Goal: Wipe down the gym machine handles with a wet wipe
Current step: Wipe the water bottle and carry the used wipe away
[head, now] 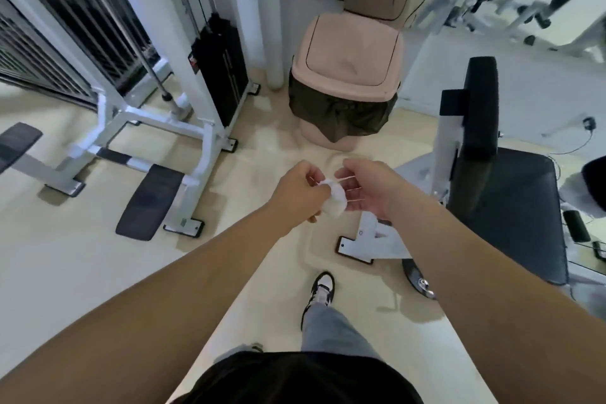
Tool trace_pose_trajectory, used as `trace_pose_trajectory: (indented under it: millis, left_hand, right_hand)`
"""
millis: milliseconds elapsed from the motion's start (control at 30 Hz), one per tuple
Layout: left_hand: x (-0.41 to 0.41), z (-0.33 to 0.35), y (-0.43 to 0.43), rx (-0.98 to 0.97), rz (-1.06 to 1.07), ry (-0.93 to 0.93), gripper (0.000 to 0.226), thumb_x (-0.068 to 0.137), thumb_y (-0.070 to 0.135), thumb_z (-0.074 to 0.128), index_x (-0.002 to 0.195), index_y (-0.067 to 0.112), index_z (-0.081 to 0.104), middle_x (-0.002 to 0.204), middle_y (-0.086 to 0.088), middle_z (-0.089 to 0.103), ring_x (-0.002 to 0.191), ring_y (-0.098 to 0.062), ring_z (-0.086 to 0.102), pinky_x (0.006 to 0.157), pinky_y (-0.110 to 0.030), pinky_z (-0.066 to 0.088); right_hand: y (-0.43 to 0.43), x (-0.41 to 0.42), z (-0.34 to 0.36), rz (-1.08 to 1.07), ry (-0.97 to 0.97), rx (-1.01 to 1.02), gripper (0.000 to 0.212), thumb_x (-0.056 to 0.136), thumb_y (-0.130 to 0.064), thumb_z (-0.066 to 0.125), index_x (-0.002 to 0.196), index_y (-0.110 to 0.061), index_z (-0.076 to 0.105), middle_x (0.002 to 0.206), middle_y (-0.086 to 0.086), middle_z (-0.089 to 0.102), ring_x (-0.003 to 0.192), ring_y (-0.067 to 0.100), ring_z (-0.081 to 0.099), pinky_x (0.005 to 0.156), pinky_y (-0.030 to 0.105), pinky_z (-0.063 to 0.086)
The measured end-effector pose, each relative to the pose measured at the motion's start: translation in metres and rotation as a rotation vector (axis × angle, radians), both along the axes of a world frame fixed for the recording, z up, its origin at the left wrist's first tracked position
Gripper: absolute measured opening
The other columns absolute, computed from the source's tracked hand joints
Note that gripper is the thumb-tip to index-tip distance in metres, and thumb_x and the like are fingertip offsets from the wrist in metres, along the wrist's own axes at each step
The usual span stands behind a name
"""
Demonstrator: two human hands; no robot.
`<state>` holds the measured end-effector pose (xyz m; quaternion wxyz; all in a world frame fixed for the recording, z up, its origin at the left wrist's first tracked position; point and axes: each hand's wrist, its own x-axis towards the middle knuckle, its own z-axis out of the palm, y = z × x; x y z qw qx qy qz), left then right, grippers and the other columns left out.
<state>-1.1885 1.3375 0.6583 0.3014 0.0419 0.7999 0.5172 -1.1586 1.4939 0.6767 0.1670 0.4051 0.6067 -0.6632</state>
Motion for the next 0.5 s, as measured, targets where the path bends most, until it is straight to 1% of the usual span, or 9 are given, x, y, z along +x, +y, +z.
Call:
trace_pose_trajectory:
  millis: [133,200,300,433,500]
  left_hand:
    - [-0.056,-0.008,0.048,-0.029,0.028,-0.019,0.007,0.093,0.018,0.063,0.092,0.02,0.056,0.104,-0.016,0.066,0.073,-0.026,0.064,0.061,-0.04,0.062]
    - [-0.082,-0.009,0.065,-0.034,0.041,-0.023,0.01,0.093,0.017,0.063,0.09,0.023,0.055,0.104,-0.015,0.066,0.076,-0.027,0.064,0.062,-0.04,0.062]
    - [-0.124,-0.008,0.087,-0.059,0.053,-0.011,0.013,0.092,0.016,0.062,0.089,0.025,0.054,0.099,-0.009,0.063,0.076,-0.026,0.064,0.064,-0.037,0.061]
    - [-0.186,-0.007,0.112,-0.055,0.045,-0.011,0.012,0.091,0.012,0.059,0.091,0.023,0.054,0.093,-0.006,0.062,0.075,-0.026,0.064,0.063,-0.035,0.058]
    - [-0.22,-0.01,0.124,-0.058,0.033,-0.011,0.012,0.09,0.011,0.059,0.09,0.022,0.054,0.091,-0.007,0.061,0.073,-0.026,0.063,0.061,-0.033,0.056]
  right_hand:
    - [0.045,-0.058,-0.009,0.021,-0.016,0.03,0.022,0.102,-0.02,0.052,0.109,-0.004,0.065,0.089,0.016,0.066,0.071,0.028,0.066,0.059,0.034,0.056]
    - [0.066,-0.084,-0.013,0.071,-0.041,0.06,0.022,0.101,-0.021,0.053,0.108,-0.005,0.065,0.093,0.017,0.067,0.073,0.029,0.067,0.063,0.035,0.056]
    - [0.093,-0.126,-0.017,0.136,-0.074,0.127,0.024,0.1,-0.026,0.056,0.108,-0.006,0.065,0.098,0.017,0.068,0.079,0.03,0.065,0.066,0.036,0.055]
    - [0.12,-0.182,-0.026,0.133,-0.107,0.16,0.021,0.094,-0.025,0.061,0.103,-0.007,0.068,0.088,0.013,0.067,0.067,0.026,0.064,0.063,0.033,0.056]
    - [0.132,-0.211,-0.032,0.125,-0.125,0.158,0.017,0.093,-0.022,0.06,0.099,-0.008,0.068,0.087,0.012,0.068,0.065,0.026,0.064,0.062,0.033,0.056]
